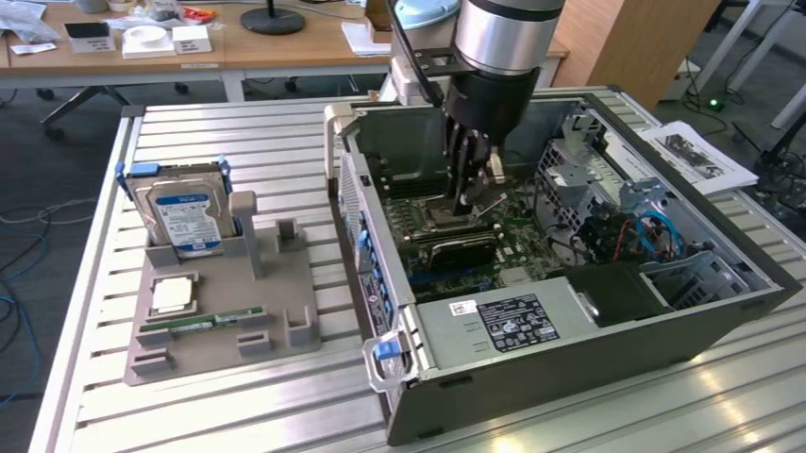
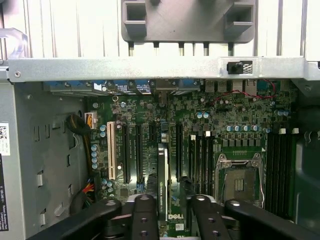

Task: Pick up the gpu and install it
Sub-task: 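Press down on the gpu until it lock into place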

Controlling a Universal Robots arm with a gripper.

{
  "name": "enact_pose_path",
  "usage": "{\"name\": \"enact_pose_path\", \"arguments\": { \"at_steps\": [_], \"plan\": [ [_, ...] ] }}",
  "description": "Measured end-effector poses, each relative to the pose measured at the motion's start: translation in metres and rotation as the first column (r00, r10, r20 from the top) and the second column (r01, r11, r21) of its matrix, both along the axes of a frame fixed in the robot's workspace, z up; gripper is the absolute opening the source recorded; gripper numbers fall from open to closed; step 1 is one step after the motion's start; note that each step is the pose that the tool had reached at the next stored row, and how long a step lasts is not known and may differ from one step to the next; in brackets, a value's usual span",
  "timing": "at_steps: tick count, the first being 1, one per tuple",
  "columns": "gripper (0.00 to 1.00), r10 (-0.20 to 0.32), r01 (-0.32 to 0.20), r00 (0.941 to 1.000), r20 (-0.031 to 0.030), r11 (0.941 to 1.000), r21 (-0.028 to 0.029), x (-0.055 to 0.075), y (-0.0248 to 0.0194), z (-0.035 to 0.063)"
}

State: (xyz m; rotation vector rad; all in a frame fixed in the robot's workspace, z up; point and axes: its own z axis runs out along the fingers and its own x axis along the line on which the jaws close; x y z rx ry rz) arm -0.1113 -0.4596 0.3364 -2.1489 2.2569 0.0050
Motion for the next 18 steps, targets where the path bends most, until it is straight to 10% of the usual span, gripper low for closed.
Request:
{"name": "enact_pose_path", "arguments": {
  "at_steps": [6, 18],
  "plan": [
    [0.11, 0.0, 0.0, 1.0, 0.0, 1.0, 0.0, 0.0, 0.0, 0.0],
    [0.11, 0.0, 0.0, 1.0, 0.0, 1.0, -0.0001, 0.0004, 0.0025, -0.0007]
  ]
}}
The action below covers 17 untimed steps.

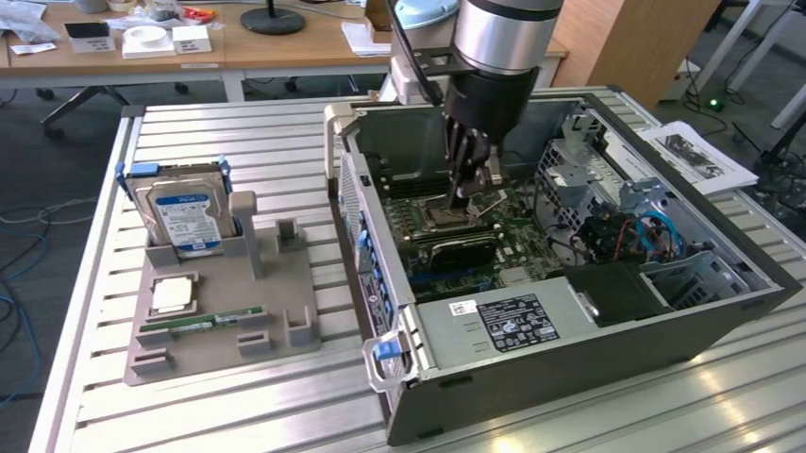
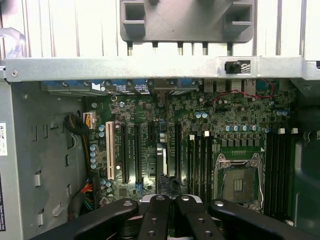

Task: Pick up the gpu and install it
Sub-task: 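Press down on the gpu until it lock into place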

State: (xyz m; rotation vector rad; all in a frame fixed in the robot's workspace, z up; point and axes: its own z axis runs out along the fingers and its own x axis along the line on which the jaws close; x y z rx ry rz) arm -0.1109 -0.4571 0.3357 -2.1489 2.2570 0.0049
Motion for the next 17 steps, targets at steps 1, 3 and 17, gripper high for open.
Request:
{"name": "enact_pose_path", "arguments": {
  "at_steps": [1, 3, 17],
  "plan": [
    [0.11, 0.0, 0.0, 1.0, 0.0, 1.0, 0.0001, 0.0, 0.0007, -0.0002],
    [0.11, 0.0, 0.0, 1.0, 0.0, 1.0, 0.0001, 0.0, 0.0024, -0.0005],
    [0.11, 0.0, 0.0, 1.0, 0.0, 1.0, 0.0002, 0.0, 0.006, -0.0179]
  ]
}}
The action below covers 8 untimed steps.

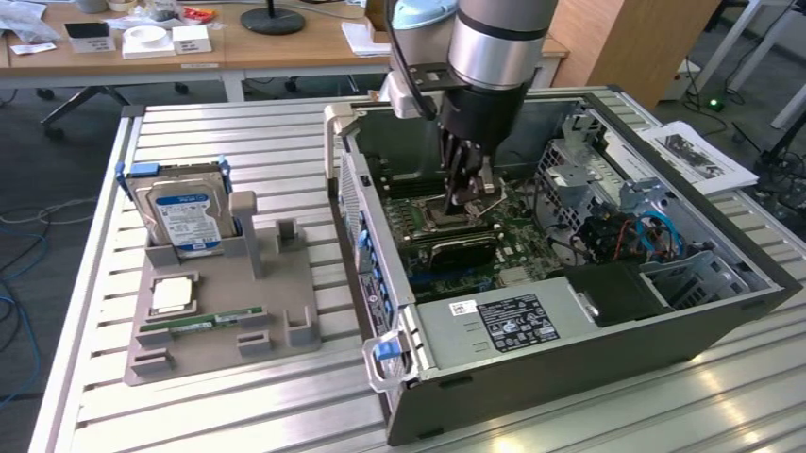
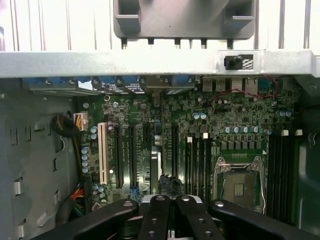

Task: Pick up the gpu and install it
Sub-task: 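Press down on the gpu until it lock into place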

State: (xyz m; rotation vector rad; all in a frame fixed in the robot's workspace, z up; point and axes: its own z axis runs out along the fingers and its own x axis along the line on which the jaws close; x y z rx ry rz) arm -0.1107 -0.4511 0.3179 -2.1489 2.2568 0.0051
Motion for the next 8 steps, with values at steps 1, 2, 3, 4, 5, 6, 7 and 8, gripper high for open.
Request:
{"name": "enact_pose_path", "arguments": {
  "at_steps": [1, 2, 3, 4, 5, 6, 7, 8],
  "plan": [
    [0.11, 0.0, 0.0, 1.0, 0.0, 1.0, 0.0, 0.0, 0.0, -0.002],
    [0.11, 0.0, 0.0, 1.0, 0.0, 1.0, 0.0, 0.0, 0.0, -0.0037],
    [0.11, 0.0, 0.0, 1.0, 0.0, 1.0, 0.0, 0.0, 0.0, -0.0055],
    [0.11, 0.0, 0.0, 1.0, -0.0001, 1.0, 0.0, 0.0, 0.0, -0.0073],
    [0.11, 0.0, 0.0, 1.0, 0.0, 1.0, 0.0, 0.0, 0.0, -0.0091],
    [0.11, 0.0, 0.0, 1.0, 0.0, 1.0, 0.0, 0.0, 0.0, -0.0109],
    [0.11, 0.0, 0.0, 1.0, -0.0001, 1.0, -0.0001, 0.0, 0.0, -0.0128],
    [0.11, 0.0, 0.0, 1.0, -0.0001, 1.0, -0.0001, 0.0, 0.0, -0.0146]
  ]
}}
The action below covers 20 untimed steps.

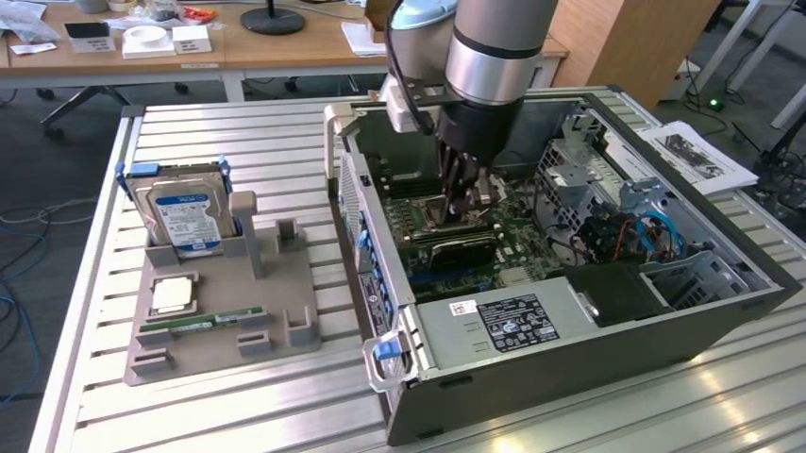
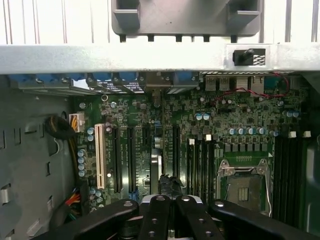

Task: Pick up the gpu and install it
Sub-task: 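Press down on the gpu until it lock into place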

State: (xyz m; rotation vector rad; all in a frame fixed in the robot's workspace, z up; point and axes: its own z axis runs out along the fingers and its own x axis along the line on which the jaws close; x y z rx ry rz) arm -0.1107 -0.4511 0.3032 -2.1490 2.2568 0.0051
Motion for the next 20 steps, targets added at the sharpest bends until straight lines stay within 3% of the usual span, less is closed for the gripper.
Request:
{"name": "enact_pose_path", "arguments": {
  "at_steps": [4, 20],
  "plan": [
    [0.11, 0.0, 0.0, 1.0, 0.0001, 1.0, 0.0002, 0.0, 0.0, -0.006],
    [0.11, 0.0, 0.0, 1.0, 0.0, 1.0, -0.0001, 0.001, 0.0007, -0.0128]
  ]
}}
